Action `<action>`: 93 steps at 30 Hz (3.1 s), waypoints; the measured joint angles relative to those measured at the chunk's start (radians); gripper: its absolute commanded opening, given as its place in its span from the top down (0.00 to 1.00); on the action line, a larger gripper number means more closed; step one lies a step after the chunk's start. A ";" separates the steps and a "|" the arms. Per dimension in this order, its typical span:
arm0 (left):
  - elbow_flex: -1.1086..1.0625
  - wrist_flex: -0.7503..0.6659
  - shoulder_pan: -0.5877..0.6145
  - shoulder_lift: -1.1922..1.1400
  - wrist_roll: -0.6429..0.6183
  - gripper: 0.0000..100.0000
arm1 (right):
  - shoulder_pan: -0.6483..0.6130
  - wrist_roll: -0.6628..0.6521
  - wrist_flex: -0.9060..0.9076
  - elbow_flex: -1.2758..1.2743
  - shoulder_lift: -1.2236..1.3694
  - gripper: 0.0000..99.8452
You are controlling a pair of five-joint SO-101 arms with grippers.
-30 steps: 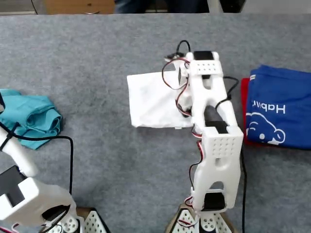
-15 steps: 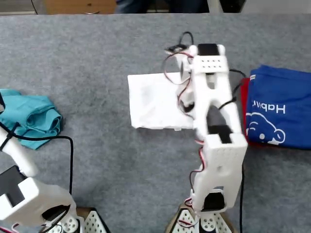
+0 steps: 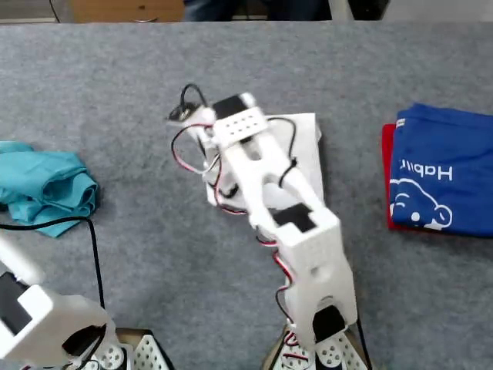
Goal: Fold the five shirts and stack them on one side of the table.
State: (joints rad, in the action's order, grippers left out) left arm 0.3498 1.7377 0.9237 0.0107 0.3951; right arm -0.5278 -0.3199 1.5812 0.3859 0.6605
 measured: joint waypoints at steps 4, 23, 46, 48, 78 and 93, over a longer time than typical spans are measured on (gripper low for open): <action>0.000 0.000 0.020 0.000 0.000 0.94 | -0.009 0.000 0.021 0.057 0.063 1.00; 0.000 0.000 0.021 0.000 0.000 0.94 | 0.368 0.203 0.121 0.489 0.097 0.69; 0.000 0.002 0.002 0.000 0.000 0.94 | 0.373 0.509 0.032 0.532 0.365 0.80; 0.000 0.002 0.002 0.000 0.000 0.95 | 0.373 0.509 0.041 0.534 0.367 0.92; 0.000 0.009 0.002 0.000 -0.002 0.95 | 0.580 -0.796 0.127 0.591 0.249 1.00; 0.000 0.009 0.002 0.000 -0.002 0.95 | 0.396 -0.884 -0.354 0.592 0.318 0.86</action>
State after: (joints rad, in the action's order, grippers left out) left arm 0.3498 1.7469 0.9252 0.0107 0.3936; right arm -0.1320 -1.2037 1.2267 0.9782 0.9782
